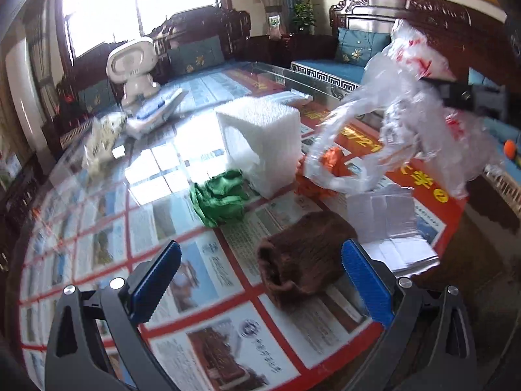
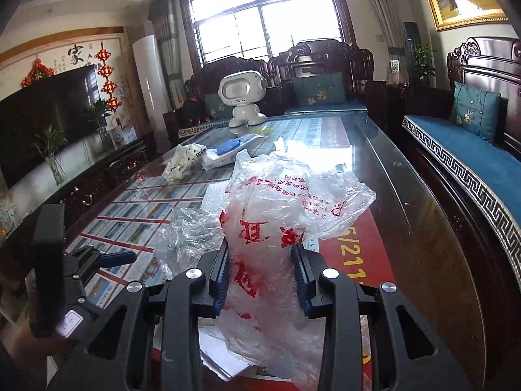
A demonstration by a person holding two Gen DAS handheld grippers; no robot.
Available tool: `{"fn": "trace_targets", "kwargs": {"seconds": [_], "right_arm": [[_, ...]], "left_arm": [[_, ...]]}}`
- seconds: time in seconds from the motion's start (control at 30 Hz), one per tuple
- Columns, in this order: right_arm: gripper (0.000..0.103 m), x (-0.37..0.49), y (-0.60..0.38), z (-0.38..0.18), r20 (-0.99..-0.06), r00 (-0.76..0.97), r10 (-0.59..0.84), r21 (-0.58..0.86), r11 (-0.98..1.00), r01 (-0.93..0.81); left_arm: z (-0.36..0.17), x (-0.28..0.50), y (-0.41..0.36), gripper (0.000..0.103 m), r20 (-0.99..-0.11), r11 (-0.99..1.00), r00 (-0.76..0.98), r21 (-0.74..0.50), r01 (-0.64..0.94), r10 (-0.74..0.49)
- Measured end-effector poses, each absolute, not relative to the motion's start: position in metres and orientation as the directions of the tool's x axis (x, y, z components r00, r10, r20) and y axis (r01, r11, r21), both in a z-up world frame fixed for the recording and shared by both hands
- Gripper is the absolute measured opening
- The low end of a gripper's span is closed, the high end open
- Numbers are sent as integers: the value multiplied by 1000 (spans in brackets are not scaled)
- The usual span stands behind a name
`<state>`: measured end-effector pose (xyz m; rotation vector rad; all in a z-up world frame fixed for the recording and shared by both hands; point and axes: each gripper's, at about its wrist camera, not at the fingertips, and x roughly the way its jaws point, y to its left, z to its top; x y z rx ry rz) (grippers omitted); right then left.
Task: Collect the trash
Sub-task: 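Grasp the clear red-printed plastic bag with the right gripper while the left grasps the brown knit item, then carry both items to the bucket and open the left gripper over it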
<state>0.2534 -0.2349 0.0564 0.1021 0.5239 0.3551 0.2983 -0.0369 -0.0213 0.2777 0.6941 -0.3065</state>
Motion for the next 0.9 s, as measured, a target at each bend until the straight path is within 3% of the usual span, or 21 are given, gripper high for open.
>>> {"fn": "trace_targets", "kwargs": {"seconds": [0.1, 0.23, 0.37, 0.43, 0.47, 0.6, 0.67, 0.9], "right_arm": [[33, 252, -239, 57, -474, 796, 377, 215, 926, -310], [33, 252, -243, 56, -470, 790, 393, 243, 918, -313], [34, 254, -245, 58, -455, 788, 415, 271, 907, -322], [35, 253, -246, 58, -452, 787, 420, 274, 905, -325], [35, 253, -247, 58, -453, 787, 418, 277, 905, -322], [35, 252, -253, 53, -452, 780, 433, 312, 896, -317], [35, 250, -253, 52, -454, 779, 432, 312, 896, -315], [35, 238, -251, 60, -447, 779, 440, 306, 893, -329]], "left_arm": [[-26, 310, -45, 99, -700, 867, 687, 203, 456, -197], [-36, 322, -58, 99, -767, 797, 577, 149, 586, -281], [-44, 326, -76, 97, -801, 758, 544, 188, 624, -250], [-43, 329, -76, 76, -821, 760, 490, 111, 641, -293], [-42, 331, -74, 52, -828, 768, 463, 63, 638, -317], [-38, 334, -64, 25, -821, 806, 482, 48, 591, -305], [-37, 330, -60, 16, -813, 814, 492, 39, 580, -312], [-20, 299, -41, 14, -747, 840, 564, 13, 542, -352]]}}
